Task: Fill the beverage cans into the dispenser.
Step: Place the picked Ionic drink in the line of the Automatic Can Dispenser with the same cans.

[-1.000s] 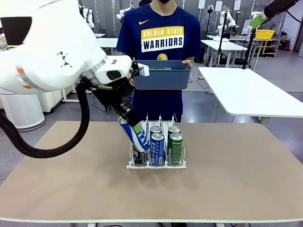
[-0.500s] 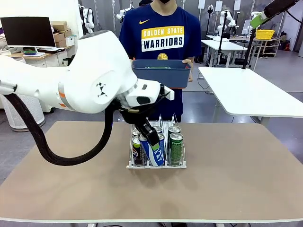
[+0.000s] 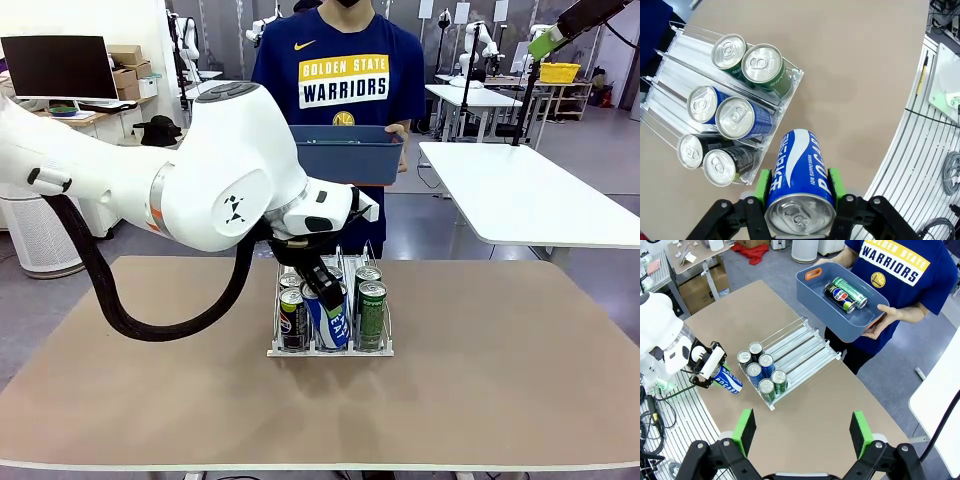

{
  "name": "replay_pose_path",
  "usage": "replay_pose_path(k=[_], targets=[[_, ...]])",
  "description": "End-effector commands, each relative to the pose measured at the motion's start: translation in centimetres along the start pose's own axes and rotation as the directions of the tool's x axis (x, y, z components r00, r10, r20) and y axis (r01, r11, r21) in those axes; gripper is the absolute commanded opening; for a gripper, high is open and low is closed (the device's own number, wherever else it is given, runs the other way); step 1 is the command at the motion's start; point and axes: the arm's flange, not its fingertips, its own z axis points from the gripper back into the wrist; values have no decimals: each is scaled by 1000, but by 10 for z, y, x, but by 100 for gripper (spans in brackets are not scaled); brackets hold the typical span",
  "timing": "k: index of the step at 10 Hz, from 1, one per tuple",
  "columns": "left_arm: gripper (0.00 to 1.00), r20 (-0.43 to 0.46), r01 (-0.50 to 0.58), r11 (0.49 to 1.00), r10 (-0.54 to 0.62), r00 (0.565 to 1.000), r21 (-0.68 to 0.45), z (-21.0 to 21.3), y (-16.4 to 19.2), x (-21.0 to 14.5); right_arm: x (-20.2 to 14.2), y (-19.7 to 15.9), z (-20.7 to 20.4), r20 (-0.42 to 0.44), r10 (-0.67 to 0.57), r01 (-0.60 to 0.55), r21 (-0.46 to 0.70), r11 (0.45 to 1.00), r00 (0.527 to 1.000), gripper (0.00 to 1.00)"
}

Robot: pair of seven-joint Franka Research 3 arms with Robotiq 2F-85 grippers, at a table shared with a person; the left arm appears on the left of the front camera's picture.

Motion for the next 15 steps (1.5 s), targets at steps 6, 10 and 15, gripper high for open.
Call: replay_pose_path(k=[6, 10, 15], targets=[[57, -1, 31, 999, -31, 1000, 29, -11, 3, 5, -1, 1, 0, -1, 0, 0, 1, 1000, 1000, 100], [57, -16, 32, 997, -31, 999, 65, -34, 22, 14, -1, 1, 0, -1, 0, 0, 1, 1000, 1000, 100], [57, 14, -1, 989, -2, 1000, 147, -38, 42, 21, -1, 1, 0, -1, 0, 0, 1, 1000, 1000, 100]])
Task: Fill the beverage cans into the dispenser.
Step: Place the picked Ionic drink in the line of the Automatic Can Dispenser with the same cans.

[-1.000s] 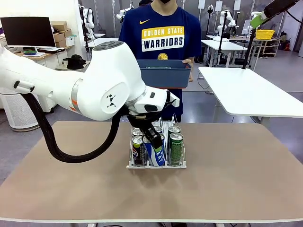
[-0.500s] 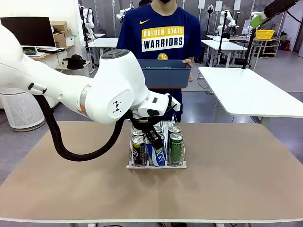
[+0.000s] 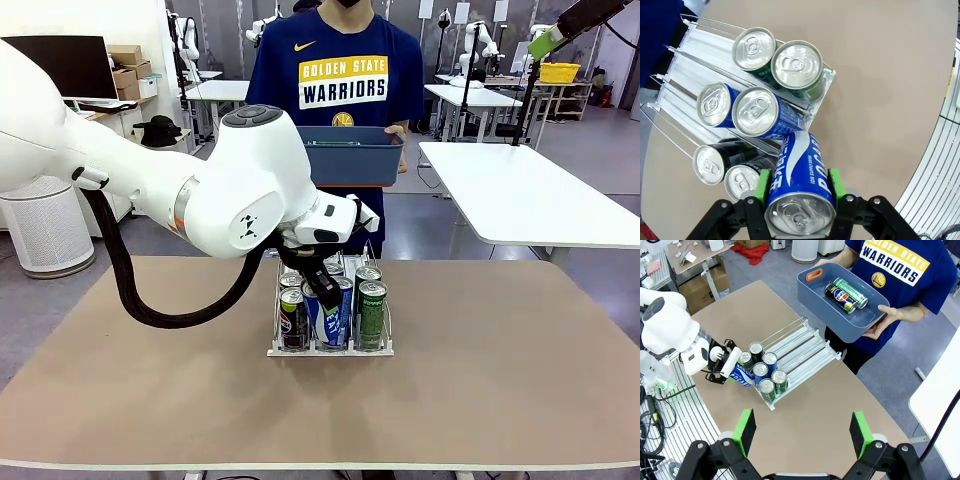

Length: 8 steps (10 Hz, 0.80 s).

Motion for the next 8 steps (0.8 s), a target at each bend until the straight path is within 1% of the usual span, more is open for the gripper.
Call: replay_pose_path(k=[1, 2, 6, 8], targets=[[57, 61, -14, 997, 9, 998, 72, -4, 18, 13, -1, 1, 0, -1, 0, 0, 1, 1000, 1000, 100], [57, 73, -19, 997, 14, 997, 74, -10, 22, 18, -1, 1, 0, -1, 0, 0, 1, 1000, 1000, 100], [57, 127, -25, 999, 23, 992, 19, -24, 36, 28, -1, 1, 0, -1, 0, 0, 1, 1000, 1000, 100], [57, 124, -25, 998, 19, 992, 50, -31, 41, 31, -1, 1, 0, -1, 0, 0, 1, 1000, 1000, 100]])
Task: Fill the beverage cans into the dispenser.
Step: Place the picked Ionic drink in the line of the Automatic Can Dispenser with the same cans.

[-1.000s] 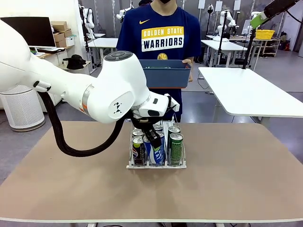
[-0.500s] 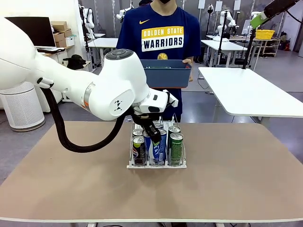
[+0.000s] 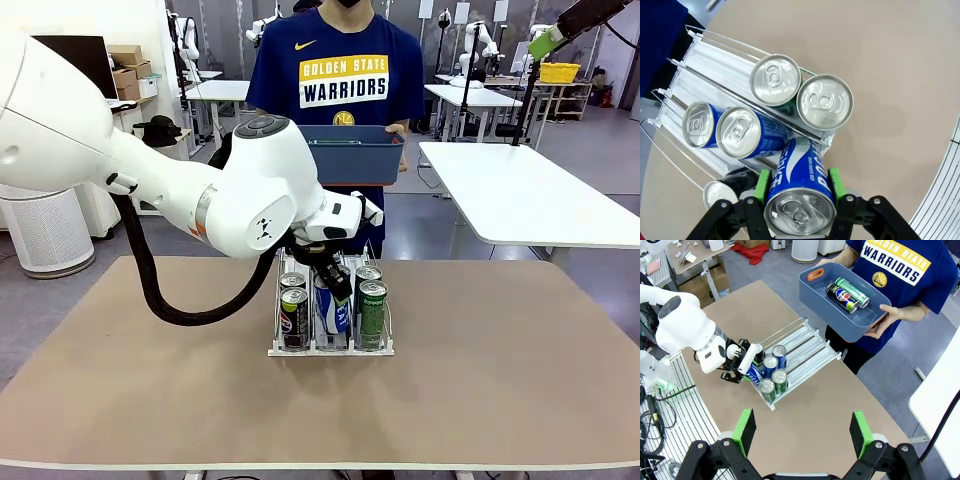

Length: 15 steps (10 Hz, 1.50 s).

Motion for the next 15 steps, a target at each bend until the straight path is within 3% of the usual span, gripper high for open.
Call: replay_pose_path(k=[1, 10, 12, 13, 14, 15], targets=[[57, 50, 2, 999, -5, 999, 52, -4, 20, 9, -1, 1, 0, -1, 0, 0, 1, 1000, 1000, 100], [57, -157, 44, 990, -65, 985, -133, -45, 38, 20, -1, 1, 0, -1, 0, 0, 1, 1000, 1000, 100], [57, -169, 56, 987, -81, 982, -149, -43, 39, 23, -1, 1, 0, -1, 0, 0, 1, 1000, 1000, 100], [76, -164, 68, 987, -92, 982, -147, -38, 38, 23, -1, 1, 0, -1, 0, 0, 1, 1000, 1000, 100], [76, -161, 62, 989, -83, 983, -133, -30, 38, 23, -1, 1, 0, -1, 0, 0, 1, 1000, 1000, 100], [95, -159, 51, 993, -68, 985, -109, -21, 37, 24, -1, 1, 0, -1, 0, 0, 1, 1000, 1000, 100]])
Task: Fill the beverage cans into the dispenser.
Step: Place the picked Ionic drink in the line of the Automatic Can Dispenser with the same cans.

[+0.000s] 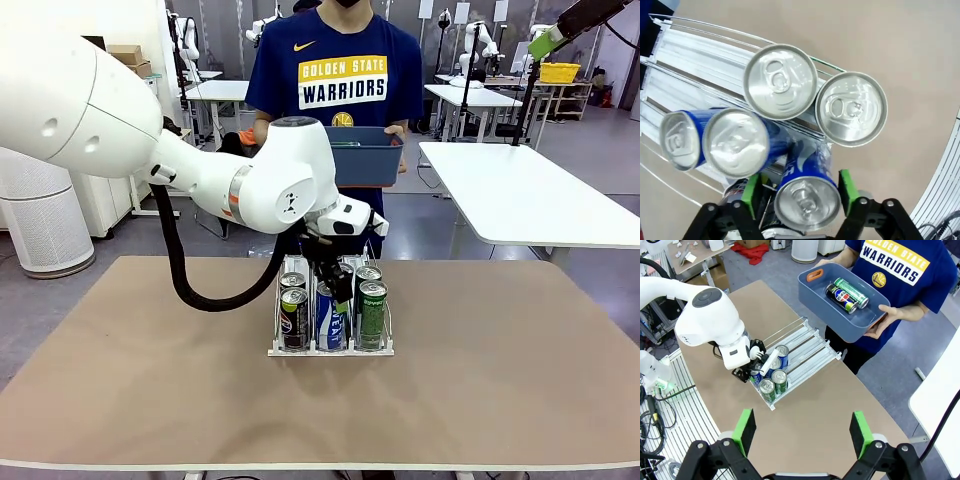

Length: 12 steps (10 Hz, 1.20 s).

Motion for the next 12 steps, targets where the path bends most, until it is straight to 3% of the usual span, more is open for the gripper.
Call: replay_pose_path(k=[1, 2, 8, 12], targets=[[95, 25, -21, 999, 20, 999, 38, 25, -5, -6, -1, 1, 0, -1, 0, 0, 1, 1000, 1000, 100], [100, 39, -33, 998, 30, 999, 62, 34, -11, -8, -1, 1, 0, -1, 0, 0, 1, 1000, 1000, 100], [100, 164, -102, 980, 74, 984, 171, 89, -53, -34, -1, 1, 0, -1, 0, 0, 1, 1000, 1000, 100], [100, 142, -82, 986, 61, 988, 145, 94, -43, -20, -1, 1, 0, -1, 0, 0, 1, 1000, 1000, 100]])
